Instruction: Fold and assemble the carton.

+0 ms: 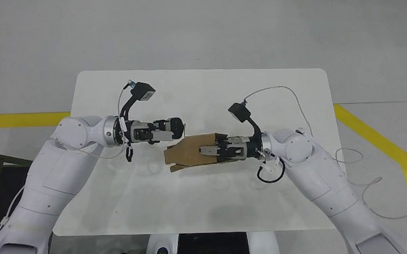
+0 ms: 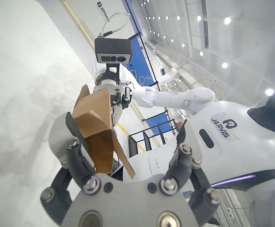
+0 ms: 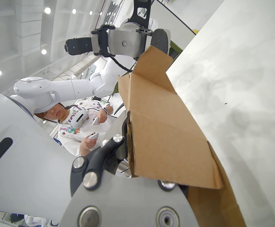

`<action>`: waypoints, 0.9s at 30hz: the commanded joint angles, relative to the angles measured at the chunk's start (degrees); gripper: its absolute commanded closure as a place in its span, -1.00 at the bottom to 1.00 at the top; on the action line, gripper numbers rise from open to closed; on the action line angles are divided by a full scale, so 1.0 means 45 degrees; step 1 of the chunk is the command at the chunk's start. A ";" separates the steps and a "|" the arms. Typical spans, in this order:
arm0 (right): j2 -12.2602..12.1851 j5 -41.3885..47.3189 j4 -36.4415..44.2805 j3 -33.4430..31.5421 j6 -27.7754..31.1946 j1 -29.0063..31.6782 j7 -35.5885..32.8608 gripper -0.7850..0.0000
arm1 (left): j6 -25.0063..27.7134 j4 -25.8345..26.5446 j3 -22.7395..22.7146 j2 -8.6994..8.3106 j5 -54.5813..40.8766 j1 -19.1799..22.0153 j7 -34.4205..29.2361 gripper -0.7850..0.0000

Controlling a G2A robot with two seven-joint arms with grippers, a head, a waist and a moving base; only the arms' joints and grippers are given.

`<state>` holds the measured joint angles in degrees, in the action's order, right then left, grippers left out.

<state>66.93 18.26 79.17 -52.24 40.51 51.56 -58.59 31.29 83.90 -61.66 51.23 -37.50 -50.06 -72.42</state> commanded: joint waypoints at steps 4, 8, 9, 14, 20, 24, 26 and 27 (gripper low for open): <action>-0.0005 -0.0158 0.0206 -0.0042 -0.0186 0.0143 0.0335 1.00 | 0.0014 0.0001 -0.0063 0.0043 0.0091 -0.0021 0.0043 -1.00; -0.0071 -0.0579 0.0476 -0.0324 -0.0327 0.0331 0.0736 1.00 | -0.0014 0.0162 -0.0071 0.0072 0.0051 -0.0127 -0.0051 -1.00; -0.0087 -0.0675 0.0506 -0.0400 -0.0344 0.0359 0.0823 1.00 | -0.0015 0.0211 -0.0084 0.0075 0.0049 -0.0160 -0.0090 -1.00; -0.0154 -0.0986 0.0573 -0.0730 -0.0396 0.0426 0.1104 1.00 | -0.0087 0.0337 -0.0210 0.0078 0.0097 -0.0317 -0.0170 -1.00; -0.0230 -0.1556 0.0542 -0.1143 -0.0384 0.0464 0.1556 1.00 | -0.0249 0.0529 -0.0345 0.0082 0.0102 -0.0493 -0.0275 -1.00; -0.0238 -0.2017 0.0551 -0.1296 -0.0362 0.0475 0.2061 1.00 | -0.0355 0.0758 -0.0405 0.0089 0.0011 -0.0660 -0.0355 -1.00; -0.0228 -0.2226 0.0557 -0.1318 -0.0344 0.0477 0.2321 1.00 | -0.0414 0.0846 -0.0440 0.0089 -0.0007 -0.0747 -0.0409 -1.00; -0.0222 -0.2330 0.0557 -0.1323 -0.0341 0.0475 0.2438 1.00 | -0.0429 0.0886 -0.0465 0.0089 -0.0021 -0.0786 -0.0436 -1.00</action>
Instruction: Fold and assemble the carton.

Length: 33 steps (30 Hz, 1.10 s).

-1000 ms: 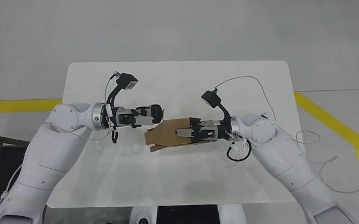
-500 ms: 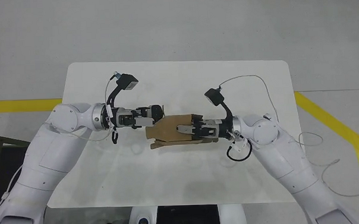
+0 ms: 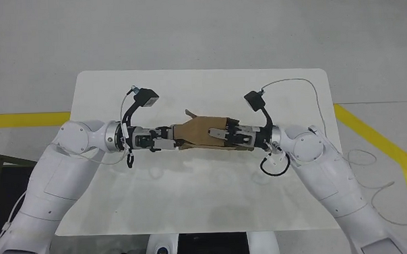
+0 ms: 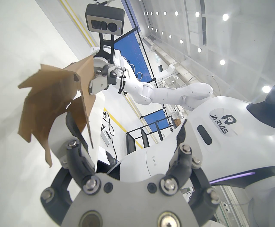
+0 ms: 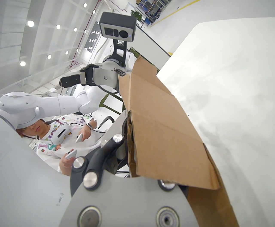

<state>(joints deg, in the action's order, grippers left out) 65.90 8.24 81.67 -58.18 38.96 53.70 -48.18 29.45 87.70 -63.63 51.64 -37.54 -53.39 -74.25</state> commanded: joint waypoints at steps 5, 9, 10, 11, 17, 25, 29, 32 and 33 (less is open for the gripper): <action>0.0037 -0.0543 -0.0043 -0.0042 0.0042 -0.0030 0.0689 1.00 | -0.0101 0.0136 -0.0151 -0.0006 0.0009 -0.0183 -0.0202 -1.00; 0.0053 -0.0535 0.0020 0.0064 0.0008 -0.0074 0.0542 1.00 | -0.0066 0.0006 -0.0323 -0.0009 0.0242 -0.0214 -0.0055 -1.00; 0.0055 -0.0418 0.0039 0.0118 -0.0009 -0.0082 0.0387 1.00 | -0.0059 -0.0052 -0.0362 -0.0003 0.0317 -0.0176 0.0055 -1.00; 0.0059 -0.0276 0.0055 0.0180 -0.0025 -0.0086 0.0217 1.00 | -0.0049 -0.0119 -0.0392 0.0008 0.0387 -0.0126 0.0177 -1.00; 0.0110 0.0234 0.0087 0.0404 -0.0036 -0.0180 -0.0066 1.00 | 0.0036 -0.0355 -0.0277 0.0101 0.0630 0.0079 0.0396 -1.00; 0.0255 0.0149 -0.0006 0.0711 0.0016 -0.0367 0.0441 1.00 | 0.0068 -0.0309 -0.0178 0.0161 0.0669 -0.0072 0.0257 -1.00; 0.0280 -0.0261 -0.0203 0.0605 0.0059 -0.0473 0.0876 1.00 | 0.0054 -0.0310 -0.0234 0.0171 0.0701 -0.0093 0.0203 -1.00; 0.0282 -0.0686 -0.0255 0.0479 0.0076 -0.0472 0.1282 1.00 | 0.0019 -0.0275 -0.0287 0.0172 0.0596 -0.0138 0.0053 -1.00; 0.0284 -0.0788 -0.0255 0.0455 0.0081 -0.0459 0.1383 1.00 | -0.0007 -0.0269 -0.0308 0.0170 0.0575 -0.0170 0.0029 -1.00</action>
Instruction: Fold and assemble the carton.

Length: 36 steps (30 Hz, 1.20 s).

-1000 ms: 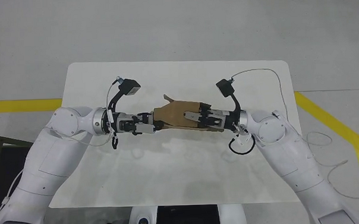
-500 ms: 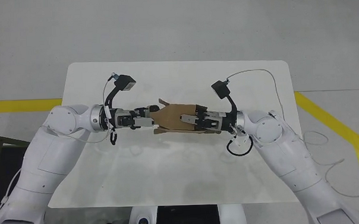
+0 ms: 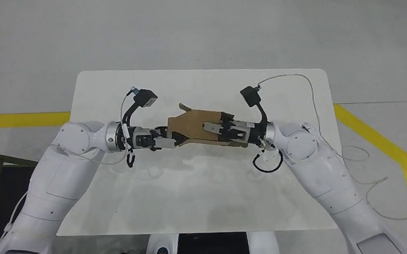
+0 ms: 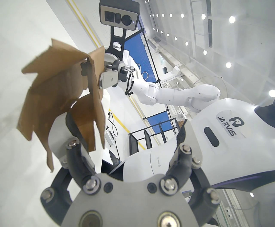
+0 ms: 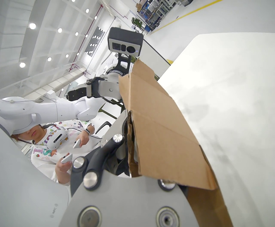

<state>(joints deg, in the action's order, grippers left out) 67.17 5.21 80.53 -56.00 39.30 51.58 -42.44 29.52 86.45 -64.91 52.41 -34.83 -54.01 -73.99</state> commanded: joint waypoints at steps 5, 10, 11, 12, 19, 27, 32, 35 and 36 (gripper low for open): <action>0.0028 -0.0565 0.0097 -0.0104 -0.0029 0.0055 0.0636 1.00 | -0.0164 0.0134 -0.0100 -0.0009 -0.0083 -0.0299 -0.0055 -1.00; 0.0083 -0.0891 0.0159 -0.0078 -0.0053 0.0064 0.1113 1.00 | -0.0320 0.0416 -0.0116 0.0008 -0.0145 -0.0493 0.0027 -1.00; 0.0097 -0.0940 0.0167 -0.0065 -0.0058 0.0064 0.1208 1.00 | -0.0343 0.0462 -0.0109 0.0014 -0.0150 -0.0521 0.0034 -1.00; 0.0111 -0.0986 0.0181 -0.0051 -0.0049 0.0058 0.1285 1.00 | -0.0368 0.0503 -0.0101 0.0020 -0.0150 -0.0540 0.0034 -1.00; 0.0187 -0.1173 0.0260 0.0029 -0.0059 0.0114 0.1683 1.00 | -0.0461 0.0655 -0.0068 0.0064 -0.0130 -0.0625 0.0040 -1.00; 0.0283 -0.0922 0.0403 0.0248 -0.0032 0.0229 0.1763 1.00 | -0.0444 0.0594 -0.0062 0.0121 0.0038 -0.0579 0.0141 -1.00; 0.0339 -0.0702 0.0399 0.0367 0.0030 0.0261 0.1708 1.00 | -0.0439 0.0558 -0.0056 0.0154 0.0051 -0.0540 0.0091 -1.00; 0.0361 -0.0615 0.0380 0.0395 0.0039 0.0275 0.1657 1.00 | -0.0426 0.0541 -0.0081 0.0167 0.0047 -0.0520 0.0038 -1.00; 0.0366 -0.0604 0.0375 0.0397 0.0046 0.0280 0.1644 1.00 | -0.0422 0.0533 -0.0093 0.0171 0.0041 -0.0516 0.0027 -1.00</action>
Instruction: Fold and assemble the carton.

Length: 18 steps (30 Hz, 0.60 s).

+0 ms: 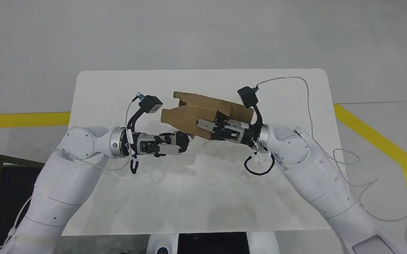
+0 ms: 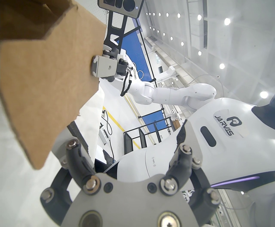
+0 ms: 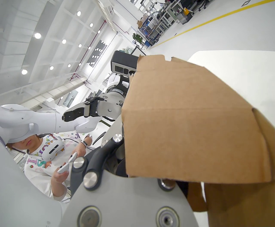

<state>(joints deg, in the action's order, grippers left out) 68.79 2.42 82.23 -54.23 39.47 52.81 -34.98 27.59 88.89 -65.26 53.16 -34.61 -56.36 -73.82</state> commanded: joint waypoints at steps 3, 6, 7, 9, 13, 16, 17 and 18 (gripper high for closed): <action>0.0003 0.0042 -0.0057 -0.0067 0.0003 0.0070 -0.0009 1.00 | 0.0006 -0.0055 -0.0079 0.0011 -0.0033 0.0025 -0.0027 -1.00; -0.0077 -0.0007 -0.0066 -0.0359 -0.0051 0.0234 -0.0153 1.00 | 0.0056 -0.0235 -0.0215 0.0000 0.0018 0.0063 -0.0103 -1.00; -0.0117 -0.0012 -0.0024 -0.0482 -0.0084 0.0315 -0.0267 1.00 | 0.0073 -0.0331 -0.0276 -0.0007 0.0049 0.0078 -0.0123 -1.00; -0.0211 0.0044 0.0128 -0.0734 -0.0176 0.0507 -0.0595 1.00 | 0.0131 -0.0528 -0.0411 -0.0026 0.0180 0.0127 -0.0169 -1.00; -0.0447 0.0479 0.0594 -0.1345 -0.0461 0.1035 -0.1524 1.00 | 0.0294 -0.0890 -0.0675 -0.0066 0.0485 0.0208 -0.0199 -1.00; -0.0643 0.0958 0.1070 -0.1877 -0.0698 0.1547 -0.2263 1.00 | 0.0525 -0.1116 -0.0849 -0.0104 0.1050 0.0261 -0.0113 -1.00; -0.0704 0.1179 0.1262 -0.2042 -0.0774 0.1726 -0.2509 1.00 | 0.0624 -0.1142 -0.0878 -0.0122 0.1431 0.0272 -0.0015 -1.00; -0.0764 0.1340 0.1433 -0.2221 -0.0851 0.1901 -0.2712 1.00 | 0.0740 -0.1176 -0.0882 -0.0139 0.1843 0.0256 0.0101 -1.00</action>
<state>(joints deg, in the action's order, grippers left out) 65.64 7.51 87.81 -63.34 36.01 60.50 -46.02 30.35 83.74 -69.20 52.63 -28.72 -55.15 -73.99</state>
